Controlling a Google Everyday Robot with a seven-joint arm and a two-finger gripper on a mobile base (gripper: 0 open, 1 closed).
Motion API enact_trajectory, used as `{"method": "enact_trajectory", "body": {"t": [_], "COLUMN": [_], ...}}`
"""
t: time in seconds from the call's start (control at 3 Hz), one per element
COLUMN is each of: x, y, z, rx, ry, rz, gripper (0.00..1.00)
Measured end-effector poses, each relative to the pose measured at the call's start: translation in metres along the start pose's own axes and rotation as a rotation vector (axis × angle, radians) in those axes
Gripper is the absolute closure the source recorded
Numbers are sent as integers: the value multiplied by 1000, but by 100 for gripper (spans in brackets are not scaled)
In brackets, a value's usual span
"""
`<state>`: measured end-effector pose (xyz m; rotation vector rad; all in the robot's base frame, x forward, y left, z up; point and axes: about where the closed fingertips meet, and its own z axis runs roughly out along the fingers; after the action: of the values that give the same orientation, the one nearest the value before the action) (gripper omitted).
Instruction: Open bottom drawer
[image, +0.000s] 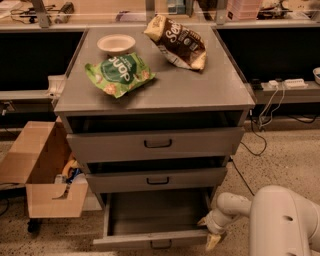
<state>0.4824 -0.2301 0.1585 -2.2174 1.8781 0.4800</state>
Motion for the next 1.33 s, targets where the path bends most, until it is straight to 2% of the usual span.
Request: {"method": "enact_trajectory", "body": {"t": [0.33, 1.0, 1.33], "x": [0, 1, 10], "y": [0, 41, 72], "z": [0, 11, 7], "rx": [0, -54, -50], "ry": [0, -33, -43], "rz": [0, 3, 32], "gripper": [0, 0, 26]}}
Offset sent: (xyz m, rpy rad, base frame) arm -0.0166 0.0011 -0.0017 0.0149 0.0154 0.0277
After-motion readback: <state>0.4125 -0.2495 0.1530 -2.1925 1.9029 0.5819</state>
